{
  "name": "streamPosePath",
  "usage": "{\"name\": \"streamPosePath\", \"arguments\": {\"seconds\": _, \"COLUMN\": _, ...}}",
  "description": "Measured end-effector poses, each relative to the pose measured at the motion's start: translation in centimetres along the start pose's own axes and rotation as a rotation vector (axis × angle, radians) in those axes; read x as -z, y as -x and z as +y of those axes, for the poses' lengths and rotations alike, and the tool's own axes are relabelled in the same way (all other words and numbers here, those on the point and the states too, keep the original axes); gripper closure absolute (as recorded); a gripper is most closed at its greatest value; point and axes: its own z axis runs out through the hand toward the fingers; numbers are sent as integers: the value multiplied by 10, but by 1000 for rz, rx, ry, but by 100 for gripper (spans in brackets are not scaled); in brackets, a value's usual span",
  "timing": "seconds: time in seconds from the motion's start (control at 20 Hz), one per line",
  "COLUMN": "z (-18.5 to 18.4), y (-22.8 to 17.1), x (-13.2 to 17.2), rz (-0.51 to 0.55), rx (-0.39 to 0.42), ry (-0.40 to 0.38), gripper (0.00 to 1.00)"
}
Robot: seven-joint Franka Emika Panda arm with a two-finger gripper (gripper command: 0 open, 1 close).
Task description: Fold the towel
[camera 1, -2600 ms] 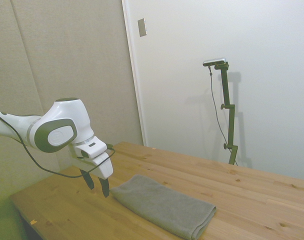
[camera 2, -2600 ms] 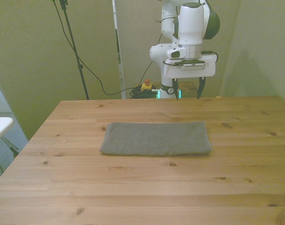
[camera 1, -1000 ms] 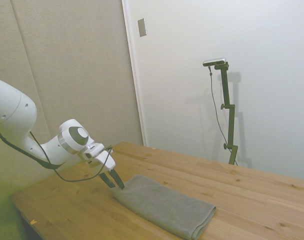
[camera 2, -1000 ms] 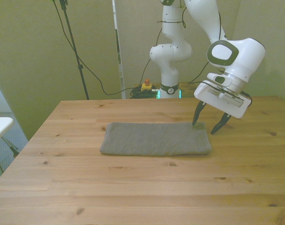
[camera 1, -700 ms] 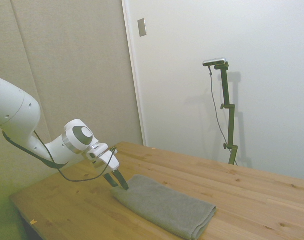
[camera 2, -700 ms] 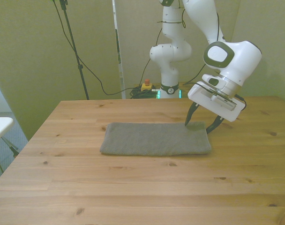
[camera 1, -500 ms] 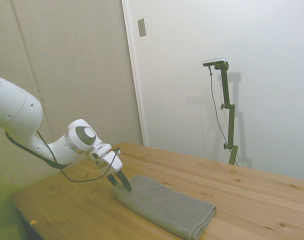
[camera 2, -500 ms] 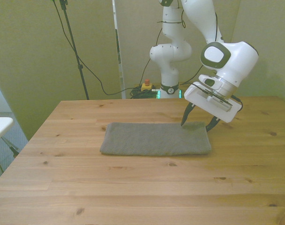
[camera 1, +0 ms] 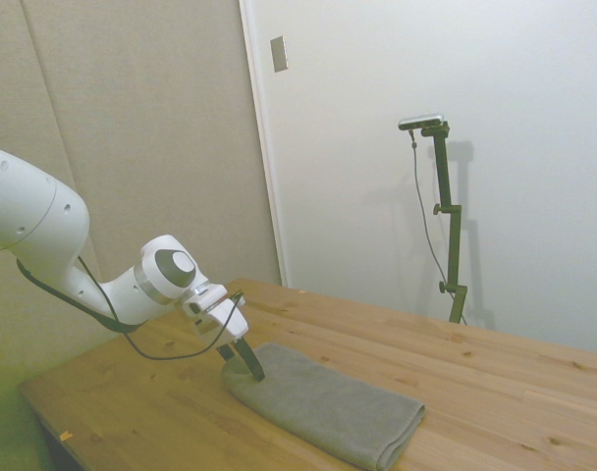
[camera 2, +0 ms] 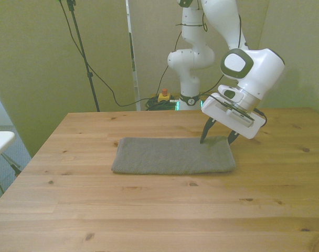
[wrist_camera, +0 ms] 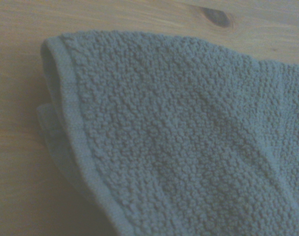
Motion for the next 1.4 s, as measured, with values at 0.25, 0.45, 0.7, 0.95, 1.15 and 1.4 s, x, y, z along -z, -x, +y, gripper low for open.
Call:
{"name": "streamPosePath", "arguments": {"seconds": 0.25, "z": 0, "y": 2, "x": -2, "rz": -2, "rx": 5, "ry": 4, "gripper": 100}}
{"name": "streamPosePath", "arguments": {"seconds": 0.45, "z": 0, "y": 2, "x": -2, "rz": -2, "rx": 6, "ry": 4, "gripper": 100}}
{"name": "streamPosePath", "arguments": {"seconds": 0.7, "z": 0, "y": 1, "x": -1, "rz": -2, "rx": 5, "ry": 0, "gripper": 100}}
{"name": "streamPosePath", "arguments": {"seconds": 0.95, "z": 1, "y": -9, "x": 1, "rz": 1, "rx": -8, "ry": -9, "gripper": 100}}
{"name": "streamPosePath", "arguments": {"seconds": 1.15, "z": 7, "y": -27, "x": 11, "rz": -13, "rx": -32, "ry": -45, "gripper": 100}}
{"name": "streamPosePath", "arguments": {"seconds": 1.4, "z": 30, "y": -70, "x": 32, "rz": -58, "rx": -84, "ry": -94, "gripper": 100}}
